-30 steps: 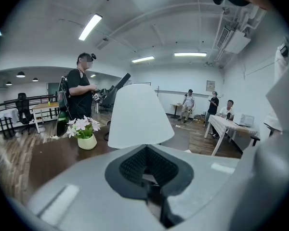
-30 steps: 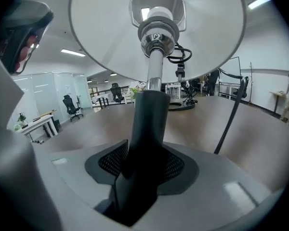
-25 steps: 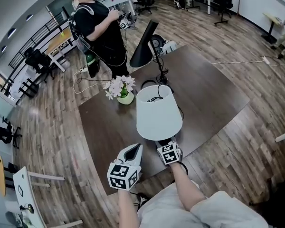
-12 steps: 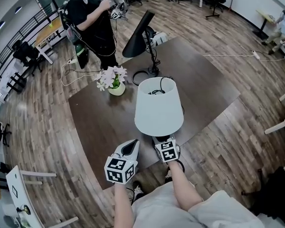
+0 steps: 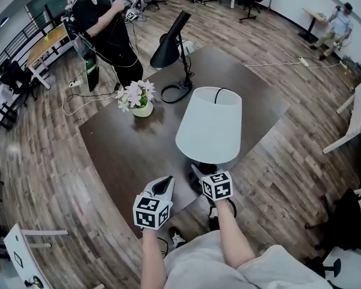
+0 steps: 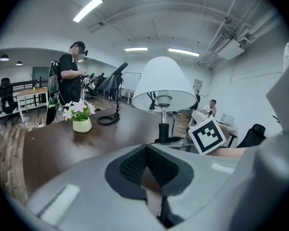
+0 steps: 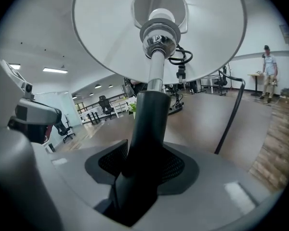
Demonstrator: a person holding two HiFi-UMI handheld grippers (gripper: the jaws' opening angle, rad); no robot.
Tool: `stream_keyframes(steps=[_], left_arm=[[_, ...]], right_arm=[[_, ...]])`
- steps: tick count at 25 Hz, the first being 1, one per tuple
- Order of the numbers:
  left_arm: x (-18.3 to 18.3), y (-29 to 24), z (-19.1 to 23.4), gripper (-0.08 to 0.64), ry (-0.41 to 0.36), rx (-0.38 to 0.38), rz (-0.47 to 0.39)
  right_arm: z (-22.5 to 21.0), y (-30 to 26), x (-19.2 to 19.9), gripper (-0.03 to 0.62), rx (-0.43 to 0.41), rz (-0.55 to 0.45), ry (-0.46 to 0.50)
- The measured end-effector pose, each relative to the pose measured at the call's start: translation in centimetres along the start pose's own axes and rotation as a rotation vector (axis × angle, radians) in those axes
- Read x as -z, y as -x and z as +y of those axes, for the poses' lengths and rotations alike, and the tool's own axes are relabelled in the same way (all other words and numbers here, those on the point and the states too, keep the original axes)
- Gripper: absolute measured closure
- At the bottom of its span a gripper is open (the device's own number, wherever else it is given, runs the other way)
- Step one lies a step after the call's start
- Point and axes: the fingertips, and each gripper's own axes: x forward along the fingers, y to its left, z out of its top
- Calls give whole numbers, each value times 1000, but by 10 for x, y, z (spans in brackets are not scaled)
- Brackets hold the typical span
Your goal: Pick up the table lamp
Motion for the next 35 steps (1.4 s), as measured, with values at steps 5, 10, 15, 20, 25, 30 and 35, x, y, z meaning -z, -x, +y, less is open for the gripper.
stream_keyframes(steps=[5, 10, 15, 20, 25, 30, 35], left_arm=[[14, 17, 13, 558, -28, 16, 3], [28, 29, 13, 558, -68, 42, 11], [46, 40, 14, 558, -75, 97, 23], [64, 51, 12, 558, -99, 140, 39], [81, 59, 5, 558, -102, 176, 51], [83, 63, 7, 558, -103, 175, 46], [87, 67, 7, 558, -95, 163, 43]], right_arm=[[25, 14, 0, 377, 40, 0, 15], [55, 27, 17, 377, 58, 7, 6], [82, 38, 33, 377, 82, 7, -10], [105, 51, 40, 377, 98, -22, -17], [115, 67, 56, 377, 122, -21, -22], [118, 75, 58, 377, 131, -17, -7], [116, 79, 54, 377, 123, -21, 10]])
